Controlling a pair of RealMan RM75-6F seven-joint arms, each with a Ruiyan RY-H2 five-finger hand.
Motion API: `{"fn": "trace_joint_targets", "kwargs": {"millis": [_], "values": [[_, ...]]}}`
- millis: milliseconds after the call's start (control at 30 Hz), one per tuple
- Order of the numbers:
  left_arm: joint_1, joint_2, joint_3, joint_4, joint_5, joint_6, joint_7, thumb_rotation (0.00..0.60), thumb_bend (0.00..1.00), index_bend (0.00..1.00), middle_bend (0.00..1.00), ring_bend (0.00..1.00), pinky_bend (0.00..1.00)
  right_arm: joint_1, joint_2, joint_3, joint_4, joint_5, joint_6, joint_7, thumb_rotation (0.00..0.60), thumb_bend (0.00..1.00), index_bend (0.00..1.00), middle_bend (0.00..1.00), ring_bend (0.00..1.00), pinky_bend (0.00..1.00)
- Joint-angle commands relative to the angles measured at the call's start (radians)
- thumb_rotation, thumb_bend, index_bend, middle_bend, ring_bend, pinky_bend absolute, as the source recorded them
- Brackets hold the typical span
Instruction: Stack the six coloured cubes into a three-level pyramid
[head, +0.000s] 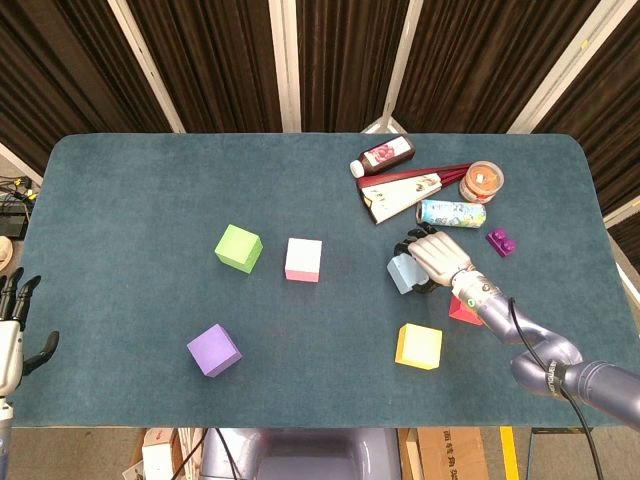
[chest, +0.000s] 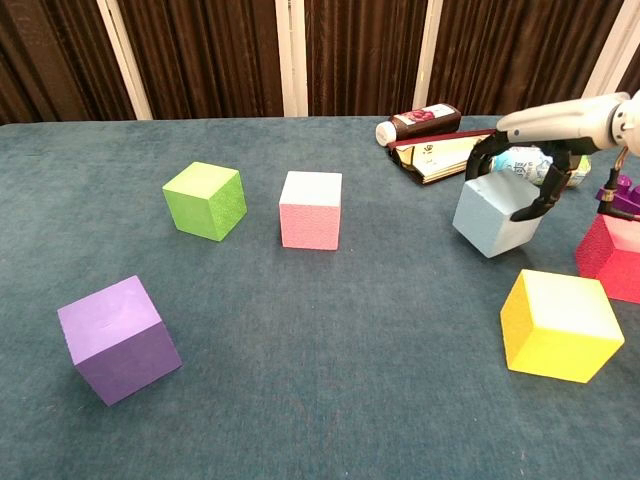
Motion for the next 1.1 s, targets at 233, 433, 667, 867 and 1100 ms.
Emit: {"fn": "trace_joint_targets", "kwargs": {"millis": [233,433,667,867,1100], "values": [[-0.004,-0.019,-0.033,0.022,-0.039,0.010,0.021,0.600,0.38,0.11,0.00,0.00,0.00,0.146,0.112,-0.038,-0.264,0.594,0.056,-0.315,0.600,0.29,0.39,0.35,0.17,0.00],[-0.009,-0.024,-0.048,0.038,-0.046,0.021,0.031,0.600,0.38,0.11,0.00,0.00,0.00,0.345,0.048,-0.085,-0.413,1.099,0.316,-0.550,0.600,0.29,0.40,0.35,0.18,0.00],[-0.008,-0.019,-0.046,0.048,-0.030,0.030,0.003,0.600,0.38,0.11,0.00,0.00,0.00,0.474,-0.101,-0.026,-0.415,1.387,0.556,-0.703,0.600,0.29,0.40,0.35,0.19,0.00],[0.000,-0.003,-0.045,0.035,-0.034,0.035,-0.010,0.600,0.38,0.11,0.00,0.00,0.00,0.487,-0.236,0.014,-0.357,1.421,0.696,-0.753,0.600,0.29,0.40,0.35,0.19,0.00],[0.003,-0.005,-0.045,0.031,-0.041,0.037,-0.001,0.600,0.38,0.11,0.00,0.00,0.00,0.488,-0.319,0.097,-0.290,1.455,0.724,-0.807,0.600,0.29,0.40,0.35,0.19,0.00]]}}
